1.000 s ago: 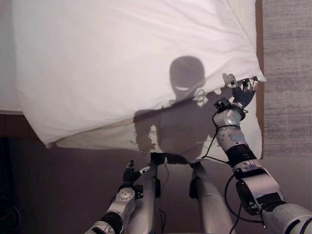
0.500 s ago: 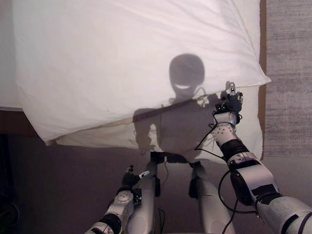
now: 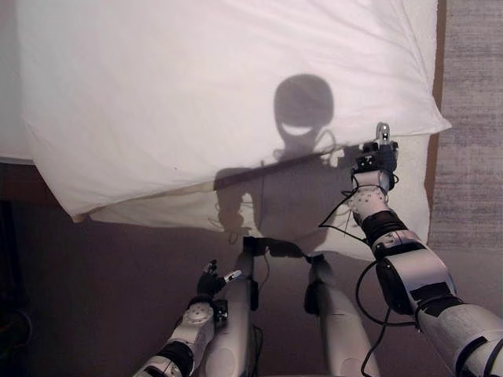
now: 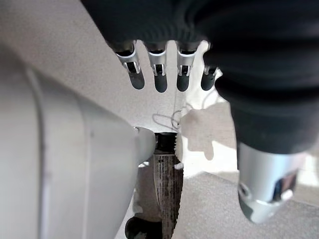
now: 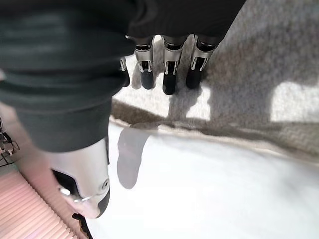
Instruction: Make the bed
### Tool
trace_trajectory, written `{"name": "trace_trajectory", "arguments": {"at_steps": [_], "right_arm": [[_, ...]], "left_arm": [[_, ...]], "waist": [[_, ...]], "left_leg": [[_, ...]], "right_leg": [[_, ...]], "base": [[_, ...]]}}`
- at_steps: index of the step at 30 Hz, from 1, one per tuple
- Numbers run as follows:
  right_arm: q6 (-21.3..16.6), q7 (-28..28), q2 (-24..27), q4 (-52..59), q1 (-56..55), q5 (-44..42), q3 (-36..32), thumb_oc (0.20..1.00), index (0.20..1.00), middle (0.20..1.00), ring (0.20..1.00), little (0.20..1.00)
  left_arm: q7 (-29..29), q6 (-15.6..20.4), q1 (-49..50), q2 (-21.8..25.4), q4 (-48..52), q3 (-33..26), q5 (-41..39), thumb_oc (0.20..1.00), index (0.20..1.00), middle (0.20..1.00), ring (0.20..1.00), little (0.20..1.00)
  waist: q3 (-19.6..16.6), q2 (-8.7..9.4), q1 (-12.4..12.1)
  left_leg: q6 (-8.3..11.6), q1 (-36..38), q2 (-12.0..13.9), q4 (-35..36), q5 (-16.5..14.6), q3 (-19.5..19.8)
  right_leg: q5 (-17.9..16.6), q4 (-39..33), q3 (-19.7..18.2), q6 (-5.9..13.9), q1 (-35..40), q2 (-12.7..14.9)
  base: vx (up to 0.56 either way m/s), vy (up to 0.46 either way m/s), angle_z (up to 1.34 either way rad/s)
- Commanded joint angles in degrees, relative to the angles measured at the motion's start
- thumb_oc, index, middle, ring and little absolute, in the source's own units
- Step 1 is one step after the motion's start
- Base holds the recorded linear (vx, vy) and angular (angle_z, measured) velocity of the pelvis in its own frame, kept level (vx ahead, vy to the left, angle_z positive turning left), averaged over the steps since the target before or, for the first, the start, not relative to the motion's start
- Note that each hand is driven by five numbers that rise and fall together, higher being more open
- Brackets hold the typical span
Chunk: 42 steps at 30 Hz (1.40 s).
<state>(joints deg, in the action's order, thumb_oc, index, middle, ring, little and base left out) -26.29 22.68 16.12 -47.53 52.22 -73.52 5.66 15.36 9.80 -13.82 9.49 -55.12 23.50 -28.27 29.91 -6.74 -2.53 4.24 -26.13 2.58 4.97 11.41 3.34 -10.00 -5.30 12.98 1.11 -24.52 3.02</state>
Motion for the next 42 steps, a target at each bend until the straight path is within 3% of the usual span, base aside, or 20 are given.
{"name": "trace_trajectory", "arguments": {"at_steps": [1,4,9,16,21,28,41,42], "right_arm": [[-1.09,-2.05,2.28,15.01,3.85,14.77,5.39,1.0,1.0,1.0,1.0,1.0],[-0.05,0.5,4.16,22.48,0.76,23.56,6.98,1.0,1.0,1.0,1.0,1.0],[2.01,-1.37,5.71,21.9,1.24,24.79,8.18,1.0,1.0,1.0,1.0,1.0],[8.14,-7.99,8.8,3.18,10.86,14.19,12.01,1.0,1.0,1.0,1.0,1.0],[13.09,-6.01,10.0,-17.66,20.45,13.57,10.65,1.0,1.0,1.0,1.0,1.0],[13.46,1.76,9.33,-27.8,24.82,15.18,5.19,1.0,1.0,1.0,1.0,1.0],[12.5,1.84,6.0,-25.25,23.97,13.66,4.85,1.0,1.0,1.0,1.0,1.0],[12.32,1.41,5.66,-24.09,23.77,13.6,5.35,0.366,0.366,0.366,0.366,0.366]], "left_arm": [[0.7,1.14,-0.22,1.66,-0.75,-0.01,0.77,1.0,1.0,1.0,1.0,1.0],[1.18,1.06,0.23,1.89,-0.86,-0.69,2.07,1.0,1.0,1.0,1.0,1.0],[1.12,1.08,0.06,2.32,-1.1,-1.07,2.89,1.0,1.0,1.0,1.0,1.0],[-1.17,1.13,0.25,3.0,-0.39,0.03,0.33,1.0,1.0,1.0,1.0,1.0],[-2.15,0.33,-0.26,3.01,-1.95,1.35,-0.72,1.0,1.0,1.0,1.0,1.0],[0.24,0.26,-1.99,2.46,-1.45,3.73,-0.19,1.0,1.0,1.0,1.0,1.0],[1.18,0.82,-2.98,2.25,-1.29,4.44,-0.93,1.0,1.0,1.0,1.0,1.0],[1.11,0.93,-2.98,2.16,-1.27,4.4,-1.06,1.0,1.0,1.0,1.0,1.0]], "waist": [[-0.11,4.31,-1.33],[-0.11,5.36,-0.6],[-0.11,6.28,-0.46],[-0.11,7.31,-2.02],[-0.11,6.93,-3.3],[-0.11,4.87,-4.66],[-0.11,3.96,-5.44],[-0.11,4.03,-5.38]], "left_leg": [[-0.13,-0.03,-5.44,0.03,-2.26,-1.17],[-0.26,-0.07,-5.21,0.03,-2.32,-1.16],[-0.37,0.23,-5.1,0.03,-2.41,-1.24],[-0.26,0.76,-4.82,0.03,-2.67,-1.21],[-0.23,0.66,-4.79,0.03,-2.68,-0.91],[-0.41,-0.02,-5.05,0.03,-2.15,0.04],[-0.22,-2.2,-5.43,0.03,-1.69,1.11],[-0.21,-2.28,-5.43,0.03,-1.63,1.1]], "right_leg": [[1.35,1.9,-3.77,6.09,-0.78,1.63],[1.71,2.54,-3.68,6.09,-1.06,1.63],[1.8,2.93,-3.84,6.1,-0.97,1.67],[1.74,2.6,-3.76,6.07,-0.39,1.3],[1.5,2.17,-3.51,6.11,-0.19,1.1],[1.58,1.98,-2.83,6.14,-0.21,1.31],[1.24,1.52,-2.11,6.25,-1.65,1.63],[1.2,1.52,-2.09,6.28,-1.77,1.65]], "base": [[0.0,0.0,0.0],[0.0,0.0,0.02],[0.0,-0.001,0.02],[0.0,0.0,0.0],[0.0,0.0,0.0],[0.0,-0.003,0.03],[0.0,0.005,0.07],[0.0,0.0,0.0]]}}
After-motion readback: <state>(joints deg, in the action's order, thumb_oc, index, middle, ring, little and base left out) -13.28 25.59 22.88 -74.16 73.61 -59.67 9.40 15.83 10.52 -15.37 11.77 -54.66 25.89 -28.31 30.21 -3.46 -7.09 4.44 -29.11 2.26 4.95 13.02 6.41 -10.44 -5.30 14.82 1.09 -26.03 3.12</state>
